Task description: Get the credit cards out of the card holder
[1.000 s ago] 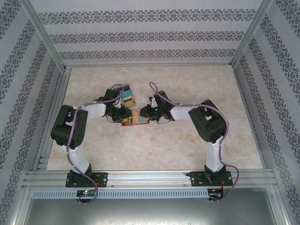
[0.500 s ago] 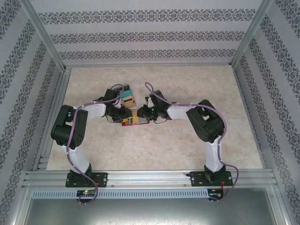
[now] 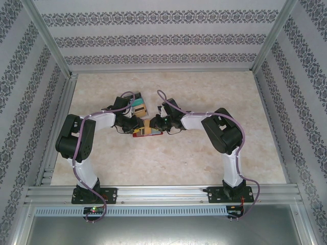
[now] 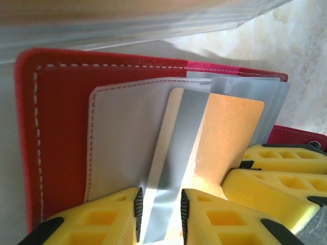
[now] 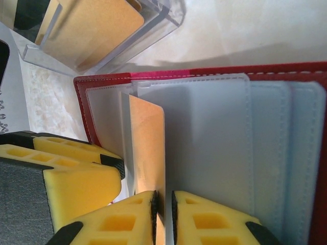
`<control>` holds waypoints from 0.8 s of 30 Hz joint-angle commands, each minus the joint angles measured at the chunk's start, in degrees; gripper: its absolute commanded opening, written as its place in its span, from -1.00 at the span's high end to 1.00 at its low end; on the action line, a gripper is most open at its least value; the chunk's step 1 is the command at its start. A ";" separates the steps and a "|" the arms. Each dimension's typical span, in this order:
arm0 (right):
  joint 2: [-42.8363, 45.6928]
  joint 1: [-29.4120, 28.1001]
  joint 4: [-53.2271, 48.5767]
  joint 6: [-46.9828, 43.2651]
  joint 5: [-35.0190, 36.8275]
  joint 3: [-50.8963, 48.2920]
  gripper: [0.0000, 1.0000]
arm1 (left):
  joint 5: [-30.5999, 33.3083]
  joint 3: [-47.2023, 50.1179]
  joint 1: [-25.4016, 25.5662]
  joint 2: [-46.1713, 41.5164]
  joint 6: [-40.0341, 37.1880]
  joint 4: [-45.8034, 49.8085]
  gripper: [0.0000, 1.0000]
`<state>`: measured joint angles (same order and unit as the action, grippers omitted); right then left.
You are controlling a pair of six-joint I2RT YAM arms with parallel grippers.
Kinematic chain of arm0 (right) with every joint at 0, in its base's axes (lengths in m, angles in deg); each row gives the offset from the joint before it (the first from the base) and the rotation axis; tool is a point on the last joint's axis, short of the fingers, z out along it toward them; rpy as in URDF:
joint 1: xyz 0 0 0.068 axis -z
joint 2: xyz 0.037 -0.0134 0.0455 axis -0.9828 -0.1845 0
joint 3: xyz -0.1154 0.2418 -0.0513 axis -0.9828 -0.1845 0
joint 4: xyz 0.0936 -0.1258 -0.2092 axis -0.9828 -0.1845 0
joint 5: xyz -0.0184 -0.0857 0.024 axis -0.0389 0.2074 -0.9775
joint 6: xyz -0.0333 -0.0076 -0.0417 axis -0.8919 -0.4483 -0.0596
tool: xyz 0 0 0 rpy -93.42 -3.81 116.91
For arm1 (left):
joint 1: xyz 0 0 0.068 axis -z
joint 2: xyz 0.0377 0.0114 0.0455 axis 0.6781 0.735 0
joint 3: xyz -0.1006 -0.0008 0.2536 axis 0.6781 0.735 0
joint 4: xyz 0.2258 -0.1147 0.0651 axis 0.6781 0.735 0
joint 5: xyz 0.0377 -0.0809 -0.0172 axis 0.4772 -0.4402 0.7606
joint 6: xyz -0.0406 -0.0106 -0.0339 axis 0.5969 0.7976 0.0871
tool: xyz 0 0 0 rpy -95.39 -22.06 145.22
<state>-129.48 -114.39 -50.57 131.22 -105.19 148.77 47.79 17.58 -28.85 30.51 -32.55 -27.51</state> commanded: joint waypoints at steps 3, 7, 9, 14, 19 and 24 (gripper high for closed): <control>-1.36 -0.28 0.55 -0.62 -1.02 0.95 0.81 | -0.74 1.25 0.13 1.27 -1.04 -0.11 0.42; -0.55 0.74 1.76 -0.38 -1.01 -0.63 0.98 | -0.74 1.10 0.09 1.28 -1.53 0.22 0.42; 0.05 1.50 2.43 -0.30 -1.26 -1.59 1.00 | -0.74 1.02 0.12 1.34 -1.82 0.41 0.42; 1.37 3.73 3.67 -0.84 -3.31 -3.64 1.00 | -0.83 1.03 -0.03 1.51 -2.44 0.72 0.42; 1.99 5.64 3.89 -1.58 -5.09 -4.97 1.00 | -1.18 1.16 -0.05 1.52 -2.68 0.68 0.42; 3.53 7.04 4.00 -2.36 -6.38 -5.78 1.00 | -1.36 1.19 -0.08 1.62 -2.81 0.68 0.42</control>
<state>-128.28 -108.32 -46.61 130.69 -111.03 144.09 46.48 17.63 -28.85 30.68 -34.26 -27.53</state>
